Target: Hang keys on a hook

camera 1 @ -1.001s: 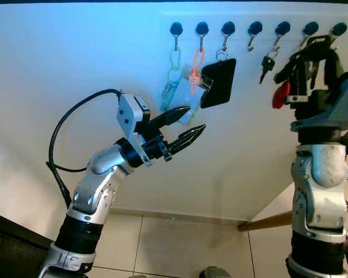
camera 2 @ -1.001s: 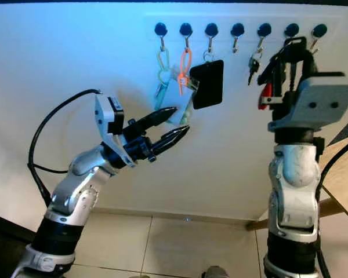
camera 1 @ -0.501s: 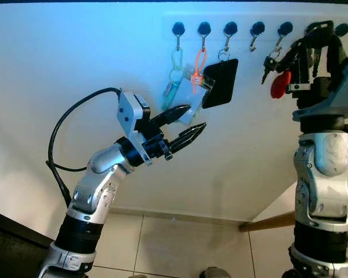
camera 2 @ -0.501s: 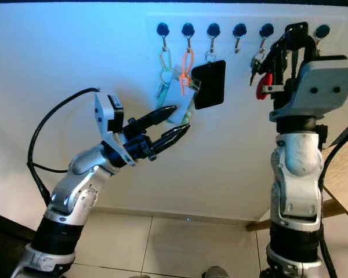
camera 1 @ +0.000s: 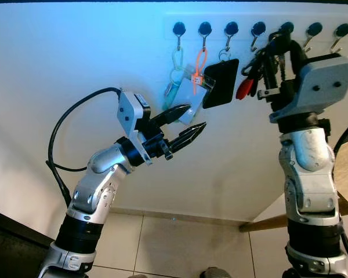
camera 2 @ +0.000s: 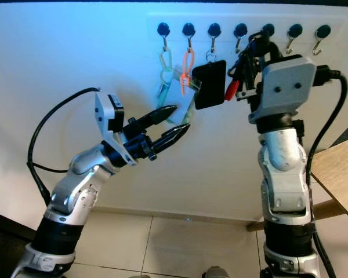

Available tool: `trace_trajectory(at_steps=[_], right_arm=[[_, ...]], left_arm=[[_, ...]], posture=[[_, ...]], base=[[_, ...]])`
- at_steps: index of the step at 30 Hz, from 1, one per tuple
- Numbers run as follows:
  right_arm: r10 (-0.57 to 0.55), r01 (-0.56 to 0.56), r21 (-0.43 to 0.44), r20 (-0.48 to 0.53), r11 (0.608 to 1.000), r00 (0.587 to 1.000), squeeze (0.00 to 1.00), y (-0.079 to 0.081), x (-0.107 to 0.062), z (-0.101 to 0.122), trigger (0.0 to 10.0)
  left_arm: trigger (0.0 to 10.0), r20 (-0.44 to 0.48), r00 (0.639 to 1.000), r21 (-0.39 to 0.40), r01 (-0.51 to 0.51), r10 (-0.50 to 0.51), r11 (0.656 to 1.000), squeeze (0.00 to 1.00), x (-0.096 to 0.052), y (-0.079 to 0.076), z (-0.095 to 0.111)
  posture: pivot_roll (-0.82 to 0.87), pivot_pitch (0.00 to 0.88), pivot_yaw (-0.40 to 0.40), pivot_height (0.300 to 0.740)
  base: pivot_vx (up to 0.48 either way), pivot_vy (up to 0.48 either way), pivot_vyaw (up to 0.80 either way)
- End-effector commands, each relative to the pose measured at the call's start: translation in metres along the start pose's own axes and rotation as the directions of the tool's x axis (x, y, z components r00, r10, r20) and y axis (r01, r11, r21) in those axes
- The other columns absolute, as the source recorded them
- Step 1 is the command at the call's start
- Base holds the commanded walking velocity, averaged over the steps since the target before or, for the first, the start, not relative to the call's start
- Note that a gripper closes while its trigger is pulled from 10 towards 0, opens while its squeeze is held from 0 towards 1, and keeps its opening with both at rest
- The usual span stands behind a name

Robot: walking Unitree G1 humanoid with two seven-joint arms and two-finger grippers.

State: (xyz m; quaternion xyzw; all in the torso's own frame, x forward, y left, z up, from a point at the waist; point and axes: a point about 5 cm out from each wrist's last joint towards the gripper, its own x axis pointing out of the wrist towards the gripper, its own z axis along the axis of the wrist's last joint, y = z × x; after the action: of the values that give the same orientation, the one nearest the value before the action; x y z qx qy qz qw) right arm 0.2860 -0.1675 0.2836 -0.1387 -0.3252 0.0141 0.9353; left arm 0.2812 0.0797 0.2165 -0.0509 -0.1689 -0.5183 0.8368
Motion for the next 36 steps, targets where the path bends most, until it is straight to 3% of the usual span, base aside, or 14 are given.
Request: trace_trajectory(at_steps=[1,15,26,36], right_arm=[[0.009,-0.008,-0.005,0.025,1.000,1.000,0.00,0.003,0.003,0.003,10.0],[0.029,-0.028,-0.020,0.062,0.999,0.998,0.00,0.010,0.021,0.003,10.0],[0.088,-0.088,-0.012,0.062,0.996,0.994,0.00,0.022,0.024,-0.003,10.0],[0.192,-0.192,-0.042,-0.004,0.981,0.981,0.00,0.036,0.022,-0.021,10.0]], left_arm=[[10.0,0.007,1.000,0.004,0.014,-0.014,1.000,0.00,0.002,-0.002,0.003],[10.0,0.008,1.000,0.005,0.017,-0.017,1.000,0.00,0.003,-0.003,0.003],[10.0,0.008,1.000,0.010,0.006,-0.006,1.000,0.00,0.002,-0.001,0.004],[10.0,0.008,1.000,0.015,-0.003,0.003,1.000,0.00,0.002,0.001,0.004]], posture=[[-0.01,0.089,0.034,0.740],[0.00,0.077,0.033,0.740],[0.00,0.077,0.033,0.740],[0.01,0.080,0.031,0.740]], base=[[0.000,0.000,0.00],[0.000,0.000,0.00],[0.000,0.000,0.00],[0.000,0.000,0.00]])
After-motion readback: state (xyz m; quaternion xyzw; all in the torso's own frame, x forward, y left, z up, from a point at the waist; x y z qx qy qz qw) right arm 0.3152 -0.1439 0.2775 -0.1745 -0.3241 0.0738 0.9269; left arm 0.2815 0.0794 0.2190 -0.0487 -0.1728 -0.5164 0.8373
